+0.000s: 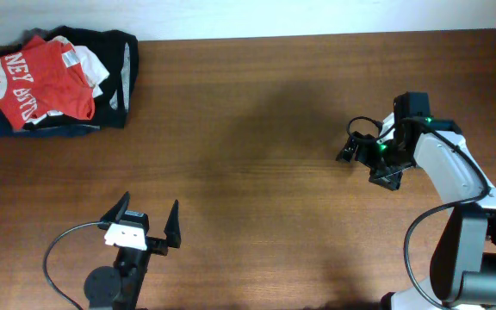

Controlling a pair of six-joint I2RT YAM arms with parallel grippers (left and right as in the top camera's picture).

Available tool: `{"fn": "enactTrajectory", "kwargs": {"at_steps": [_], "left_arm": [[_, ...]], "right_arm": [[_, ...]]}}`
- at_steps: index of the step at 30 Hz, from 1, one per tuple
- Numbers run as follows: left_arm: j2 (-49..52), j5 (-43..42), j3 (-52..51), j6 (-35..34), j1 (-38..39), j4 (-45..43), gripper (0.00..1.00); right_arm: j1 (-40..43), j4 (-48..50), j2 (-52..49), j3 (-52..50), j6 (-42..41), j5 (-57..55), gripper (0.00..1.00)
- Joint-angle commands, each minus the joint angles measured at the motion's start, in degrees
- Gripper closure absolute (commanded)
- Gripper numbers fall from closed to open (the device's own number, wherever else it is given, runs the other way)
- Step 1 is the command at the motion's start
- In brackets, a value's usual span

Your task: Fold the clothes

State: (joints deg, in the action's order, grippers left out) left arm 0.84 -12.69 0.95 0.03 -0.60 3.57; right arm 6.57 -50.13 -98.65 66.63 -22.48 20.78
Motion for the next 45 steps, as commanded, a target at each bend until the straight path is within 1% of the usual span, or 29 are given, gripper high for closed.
{"fn": "enactTrajectory", "kwargs": {"at_steps": [1,4,6,8,10,13,14,16,17,19,20,22,23,25,27,29,32,34,36,40,42,45], "left_arm": [[-0.4,-1.1,-0.4,0.9,0.1,-0.1,0.01],[-0.4,-1.1,-0.4,0.9,0.1,-0.1,0.01],[-0.4,-1.1,-0.4,0.9,0.1,-0.1,0.01],[-0.4,-1.1,-0.4,0.9,0.1,-0.1,0.01],[-0.4,-1.1,-0.4,0.9,0.1,-0.1,0.01],[-0.4,-1.1,-0.4,0.9,0.1,-0.1,0.01],[-0.4,-1.1,-0.4,0.9,0.1,-0.1,0.01],[-0.4,-1.1,-0.4,0.9,0.1,-0.1,0.01],[-0.4,-1.1,-0.4,0.9,0.1,-0.1,0.01],[-0.4,-1.1,-0.4,0.9,0.1,-0.1,0.01],[-0.4,-1.1,-0.4,0.9,0.1,-0.1,0.01],[-0.4,-1.1,-0.4,0.9,0.1,-0.1,0.01],[-0.4,-1.1,-0.4,0.9,0.1,-0.1,0.01],[-0.4,-1.1,-0.4,0.9,0.1,-0.1,0.01],[-0.4,-1.1,-0.4,0.9,0.1,-0.1,0.01],[-0.4,-1.1,-0.4,0.9,0.1,-0.1,0.01],[-0.4,-1.1,-0.4,0.9,0.1,-0.1,0.01],[-0.4,-1.1,-0.4,0.9,0.1,-0.1,0.01],[-0.4,-1.1,-0.4,0.9,0.1,-0.1,0.01],[-0.4,-1.1,-0.4,0.9,0.1,-0.1,0.01],[-0.4,-1.1,-0.4,0.9,0.1,-0.1,0.01],[-0.4,-1.1,-0.4,0.9,0.1,-0.1,0.01]], "right_arm": [[0.2,0.0,0.4,0.1,0.0,-0.5,0.01],[0.0,0.0,5.7,0.0,0.0,-0.5,0.01],[-1.6,0.0,18.6,0.0,0.0,-0.5,0.02],[-4.2,0.0,27.2,0.0,0.0,-0.5,0.01],[-9.2,0.0,42.8,0.0,0.0,-0.5,0.01],[-9.2,-0.6,60.6,0.0,0.0,-0.5,0.01],[-9.1,-1.9,67.1,0.0,1.7,-2.6,0.01],[-9.2,-8.3,73.4,-0.4,6.8,-8.4,0.01],[-9.2,-9.1,75.5,-1.6,8.0,-9.6,0.01],[-9.2,-7.6,81.7,-10.3,11.9,-11.6,0.01],[-9.2,-4.7,84.3,-15.5,14.6,-11.6,0.01],[-9.2,1.9,88.9,-25.2,15.2,-11.5,0.01],[-9.2,5.3,91.2,-30.8,15.2,-10.4,0.01],[-9.2,17.4,96.5,-43.6,15.2,-6.1,0.01],[-9.2,30.4,98.4,-53.5,15.2,-4.6,0.01],[-9.2,41.9,98.4,-59.9,16.3,-6.2,0.01],[-9.2,52.6,98.5,-66.4,16.2,-12.2,0.01],[-9.2,51.4,98.5,-66.3,16.3,-17.0,0.01],[-9.2,45.1,98.5,-66.3,16.4,-21.6,0.01],[-9.2,45.5,98.5,-66.3,19.6,-21.0,0.01],[-9.2,46.0,98.5,-66.3,27.8,-16.3,0.01],[-9.2,46.0,98.5,-66.3,28.7,-16.3,0.01]]}}
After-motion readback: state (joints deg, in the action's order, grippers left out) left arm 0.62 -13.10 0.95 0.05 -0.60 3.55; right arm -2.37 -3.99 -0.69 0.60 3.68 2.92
